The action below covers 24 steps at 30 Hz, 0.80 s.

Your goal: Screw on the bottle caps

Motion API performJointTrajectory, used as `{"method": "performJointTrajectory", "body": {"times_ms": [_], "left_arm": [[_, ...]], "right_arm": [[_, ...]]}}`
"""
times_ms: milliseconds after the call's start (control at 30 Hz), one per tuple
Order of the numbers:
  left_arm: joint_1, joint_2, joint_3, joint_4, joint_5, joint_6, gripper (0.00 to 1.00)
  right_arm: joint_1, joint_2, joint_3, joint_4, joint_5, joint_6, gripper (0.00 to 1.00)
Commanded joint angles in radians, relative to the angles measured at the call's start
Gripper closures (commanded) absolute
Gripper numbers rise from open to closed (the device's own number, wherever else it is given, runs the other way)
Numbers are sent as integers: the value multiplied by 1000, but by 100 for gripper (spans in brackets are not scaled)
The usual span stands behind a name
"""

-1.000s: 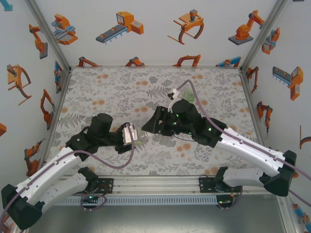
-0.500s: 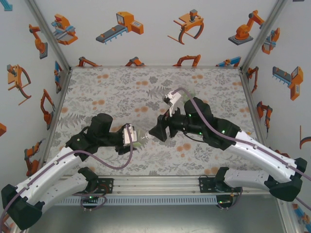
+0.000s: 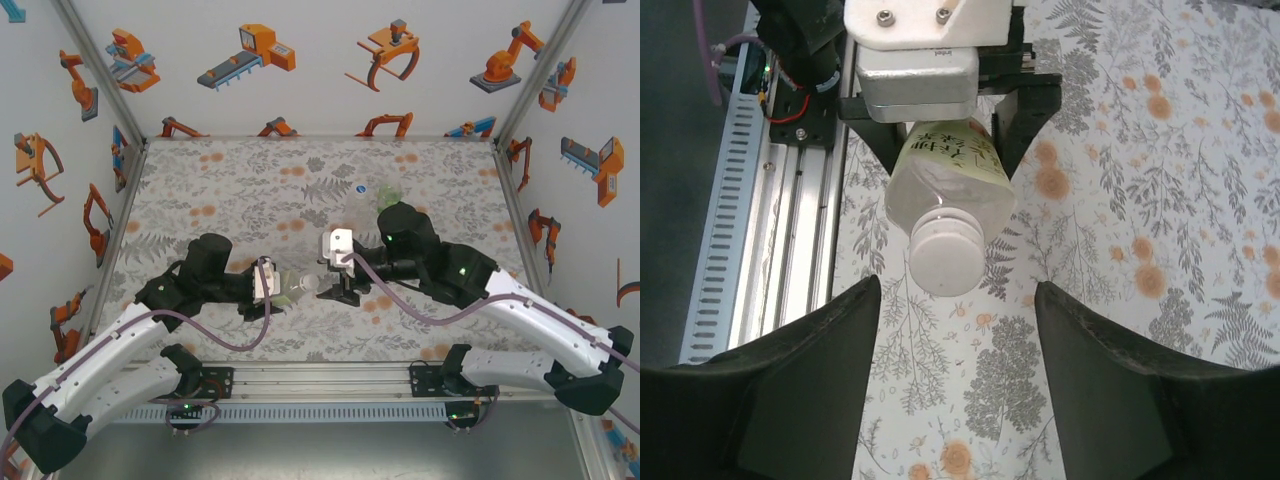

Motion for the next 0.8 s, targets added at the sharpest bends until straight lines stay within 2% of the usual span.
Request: {"method": "performJointTrajectory", "body": {"times_ms": [0, 233, 467, 667, 767], "left_arm": [[-4, -9, 28, -2, 46, 28, 100], [-4, -4, 28, -3, 46, 28, 100], [-4, 4, 31, -6, 42, 31, 100], [-5, 4, 31, -6, 40, 31, 100], [-4, 4, 32, -6, 38, 31, 100]], "right_arm": [[5, 19, 12, 18, -49, -63, 44], [7, 37, 3, 65, -77, -52, 55], [7, 49, -2, 72, -103, -44, 59], [8, 48, -11, 74, -89, -6, 70], [9, 36, -36, 117, -54, 92, 77]]}}
